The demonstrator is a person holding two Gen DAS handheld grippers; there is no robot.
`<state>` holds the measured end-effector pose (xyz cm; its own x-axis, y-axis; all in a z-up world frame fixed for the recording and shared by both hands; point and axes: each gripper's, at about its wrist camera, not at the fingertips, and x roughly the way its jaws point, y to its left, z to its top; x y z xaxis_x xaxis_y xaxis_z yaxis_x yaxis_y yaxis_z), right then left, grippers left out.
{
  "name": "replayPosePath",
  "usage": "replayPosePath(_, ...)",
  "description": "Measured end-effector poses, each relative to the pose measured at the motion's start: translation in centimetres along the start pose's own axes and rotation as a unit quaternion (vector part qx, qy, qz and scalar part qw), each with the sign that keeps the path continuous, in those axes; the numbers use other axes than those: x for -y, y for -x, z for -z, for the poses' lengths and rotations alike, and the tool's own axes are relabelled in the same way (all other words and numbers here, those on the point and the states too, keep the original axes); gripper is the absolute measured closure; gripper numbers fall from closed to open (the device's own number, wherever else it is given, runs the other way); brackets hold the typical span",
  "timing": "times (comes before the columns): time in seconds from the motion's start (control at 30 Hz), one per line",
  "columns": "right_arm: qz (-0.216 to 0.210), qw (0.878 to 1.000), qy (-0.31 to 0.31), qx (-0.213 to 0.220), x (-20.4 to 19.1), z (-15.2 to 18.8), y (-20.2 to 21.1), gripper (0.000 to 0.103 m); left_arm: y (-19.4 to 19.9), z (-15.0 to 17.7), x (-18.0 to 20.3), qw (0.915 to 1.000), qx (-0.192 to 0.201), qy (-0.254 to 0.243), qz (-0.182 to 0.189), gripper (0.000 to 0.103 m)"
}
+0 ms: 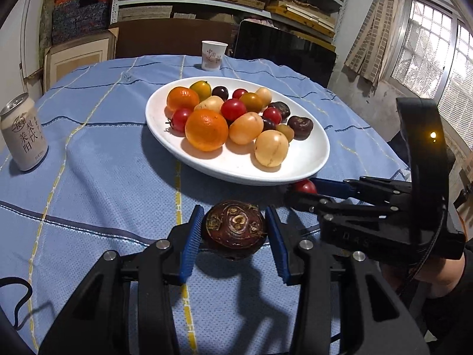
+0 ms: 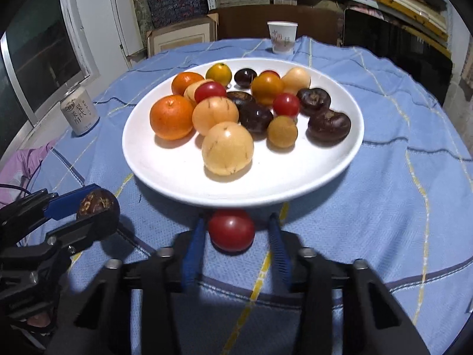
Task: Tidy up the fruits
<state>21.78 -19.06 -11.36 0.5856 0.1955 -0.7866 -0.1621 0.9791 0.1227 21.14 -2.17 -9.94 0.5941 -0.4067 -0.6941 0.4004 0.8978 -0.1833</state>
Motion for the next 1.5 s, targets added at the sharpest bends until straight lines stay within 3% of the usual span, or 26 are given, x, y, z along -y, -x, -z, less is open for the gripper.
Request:
replayPosePath(0.4,0.012,0.998,-0.001,0.059,2.0,0.9,5.8,0.074,2.4,-1.5,0.7,0.9990,0.039,-0.017,0.010,0.061)
replayPosePath(0.6,0.017,0.995,-0.013,0.093,4.4,-4.4,6.7,0.074,2.0,-7.0,1.9,0.9980,0.054,-0.032,0.005,0.061)
replayPosePath(0.87,0.008,0.997,0.001,0.079,4.8,-10.6,1.7,0.072,-3.7,-13.9,1.0,0.9997,0.021,-0.004,-0.008,0.060)
replayPosePath(0.93,0.014,0.997,0.009,0.076,4.7,-11.0,0.8,0.053,-5.0,-14.8,0.2,0.9997,0.011,0.015,-0.012,0.047)
replayPosePath(1.0,0.016,0.996,0.008,0.086,4.8,-10.8,1.0,0.048,-5.1,-15.1,-0.6,0.9992,0.017,0.027,-0.023,0.034)
replayPosePath(1.03,0.015,0.996,0.007,0.088,4.8,-10.6,1.3,0.048,-4.8,-15.1,-0.8,0.9989,0.022,0.031,-0.026,0.026)
replayPosePath(1.17,0.019,0.996,-0.004,0.090,5.1,-8.9,2.7,0.044,-3.4,-13.7,-1.4,0.9985,0.026,0.038,-0.029,0.017)
replayPosePath(1.23,0.020,0.995,-0.014,0.095,4.9,-7.4,4.0,0.031,-2.4,-12.6,-1.1,0.9988,0.021,0.030,-0.032,0.011)
replayPosePath(1.3,0.014,0.995,-0.014,0.101,4.3,-5.3,5.6,0.024,-0.8,-10.8,-0.6,0.9986,0.020,0.013,-0.046,0.006)
replayPosePath(1.4,0.012,0.993,-0.022,0.114,3.4,-1.9,8.1,0.008,1.5,-7.6,0.2,0.9980,0.008,-0.007,-0.062,0.005)
replayPosePath(1.5,0.000,0.992,-0.046,0.118,3.0,1.4,10.2,0.006,3.9,-4.7,0.8,0.9971,0.003,-0.012,-0.075,0.005)
